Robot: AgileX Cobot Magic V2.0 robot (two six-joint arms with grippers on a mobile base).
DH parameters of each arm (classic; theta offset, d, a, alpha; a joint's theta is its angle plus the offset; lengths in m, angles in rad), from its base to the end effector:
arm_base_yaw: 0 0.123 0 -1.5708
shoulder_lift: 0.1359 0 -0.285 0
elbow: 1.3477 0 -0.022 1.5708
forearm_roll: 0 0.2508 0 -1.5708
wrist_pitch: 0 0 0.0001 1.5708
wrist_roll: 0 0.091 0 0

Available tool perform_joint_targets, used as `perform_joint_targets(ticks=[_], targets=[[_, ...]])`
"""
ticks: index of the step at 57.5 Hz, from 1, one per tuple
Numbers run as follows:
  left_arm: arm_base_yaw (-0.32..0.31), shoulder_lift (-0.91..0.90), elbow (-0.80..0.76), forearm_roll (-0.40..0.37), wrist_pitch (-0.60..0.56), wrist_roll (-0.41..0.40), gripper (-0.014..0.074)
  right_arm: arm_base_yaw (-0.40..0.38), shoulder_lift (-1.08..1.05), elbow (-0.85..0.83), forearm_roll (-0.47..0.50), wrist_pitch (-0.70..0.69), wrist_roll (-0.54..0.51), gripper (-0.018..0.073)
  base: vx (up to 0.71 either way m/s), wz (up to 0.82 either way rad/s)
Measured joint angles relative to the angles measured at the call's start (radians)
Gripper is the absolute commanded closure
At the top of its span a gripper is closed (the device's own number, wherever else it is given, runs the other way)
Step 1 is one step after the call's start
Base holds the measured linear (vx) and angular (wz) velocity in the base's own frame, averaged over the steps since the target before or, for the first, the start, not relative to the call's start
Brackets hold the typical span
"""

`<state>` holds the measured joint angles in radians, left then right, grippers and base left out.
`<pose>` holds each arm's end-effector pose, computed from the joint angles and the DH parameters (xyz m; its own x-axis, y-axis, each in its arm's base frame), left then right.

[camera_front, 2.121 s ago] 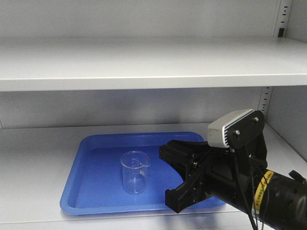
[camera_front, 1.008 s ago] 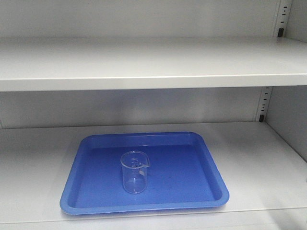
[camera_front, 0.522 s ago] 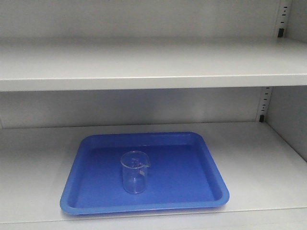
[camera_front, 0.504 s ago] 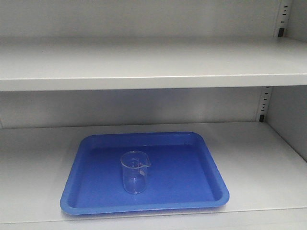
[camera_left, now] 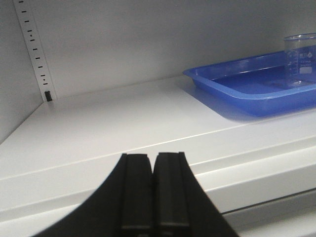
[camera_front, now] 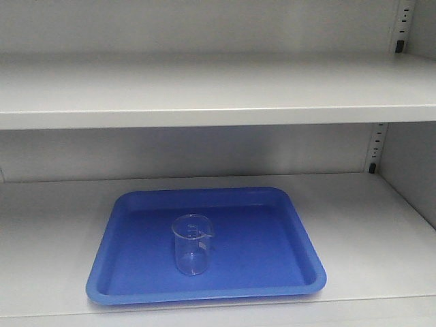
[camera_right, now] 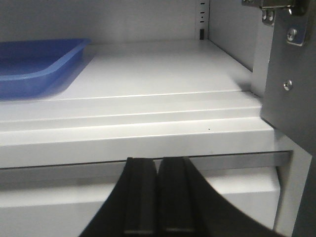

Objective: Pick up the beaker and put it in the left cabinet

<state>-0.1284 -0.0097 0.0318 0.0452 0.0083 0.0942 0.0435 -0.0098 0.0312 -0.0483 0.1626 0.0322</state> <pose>0.0565 -0.0073 0.2022 0.0735 0.1306 -0.9887 0.1186 0.9832 0.1387 0.0566 0.0017 0.1884 -0.0958 -0.0197 -0.9952 -0.0372 0.9992 -0.0161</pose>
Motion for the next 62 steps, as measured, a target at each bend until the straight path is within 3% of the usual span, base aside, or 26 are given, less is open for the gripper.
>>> perform_joint_targets(ticks=[62], targets=[[0.0,0.0,0.0,0.0,0.0,0.0,0.0595,0.0,0.0,0.0,0.0,0.001,0.001,0.0564,0.0,0.0]])
